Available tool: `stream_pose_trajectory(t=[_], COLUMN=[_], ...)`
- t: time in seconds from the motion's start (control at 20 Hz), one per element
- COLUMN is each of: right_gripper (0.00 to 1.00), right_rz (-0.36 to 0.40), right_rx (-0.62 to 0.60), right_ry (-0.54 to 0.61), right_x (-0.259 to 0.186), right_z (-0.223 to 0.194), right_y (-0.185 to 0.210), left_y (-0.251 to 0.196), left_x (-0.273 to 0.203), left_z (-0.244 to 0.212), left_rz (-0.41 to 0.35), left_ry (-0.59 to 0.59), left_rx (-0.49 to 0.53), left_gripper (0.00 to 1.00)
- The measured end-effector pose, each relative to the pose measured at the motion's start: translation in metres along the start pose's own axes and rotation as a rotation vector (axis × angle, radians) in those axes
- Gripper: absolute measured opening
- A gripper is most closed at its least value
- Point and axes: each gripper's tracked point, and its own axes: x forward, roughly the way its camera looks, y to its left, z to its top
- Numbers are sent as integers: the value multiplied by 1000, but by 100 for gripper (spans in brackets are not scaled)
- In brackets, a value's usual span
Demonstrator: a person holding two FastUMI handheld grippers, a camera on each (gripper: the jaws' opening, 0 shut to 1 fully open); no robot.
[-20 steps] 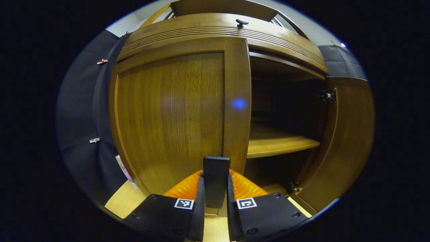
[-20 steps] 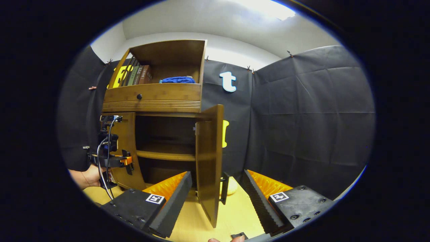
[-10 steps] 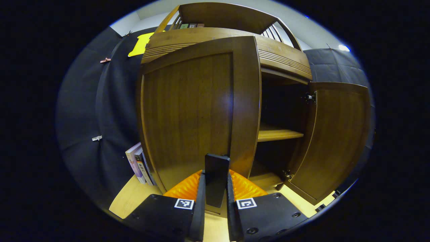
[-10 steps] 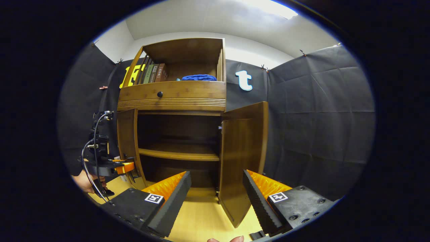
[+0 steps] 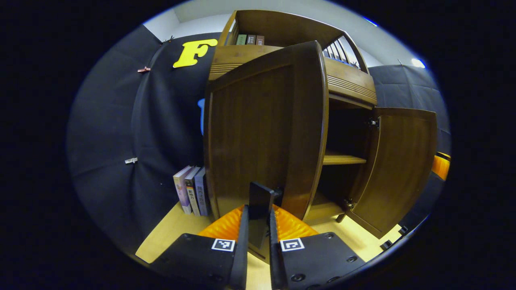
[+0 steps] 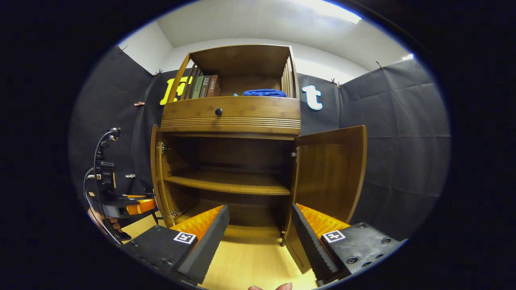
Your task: Open the right door of the double-door shoe cabinet with the right hand, and open the left door with the left hand.
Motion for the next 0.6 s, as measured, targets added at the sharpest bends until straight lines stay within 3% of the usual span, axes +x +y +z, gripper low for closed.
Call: stream_pose_trajectory(t=[0.2, 0.6], right_gripper=[98, 98], right_rz=[18, 27], right_rx=[27, 14], right_ry=[14, 13], right_x=[2, 2], right_z=[-3, -2], right_y=[15, 27], left_y=[25, 77], left_x=[-19, -41], left_z=[-5, -7], left_rz=[29, 10], left_ry=[-14, -35], left_rx=[-20, -14], left_gripper=[21, 14])
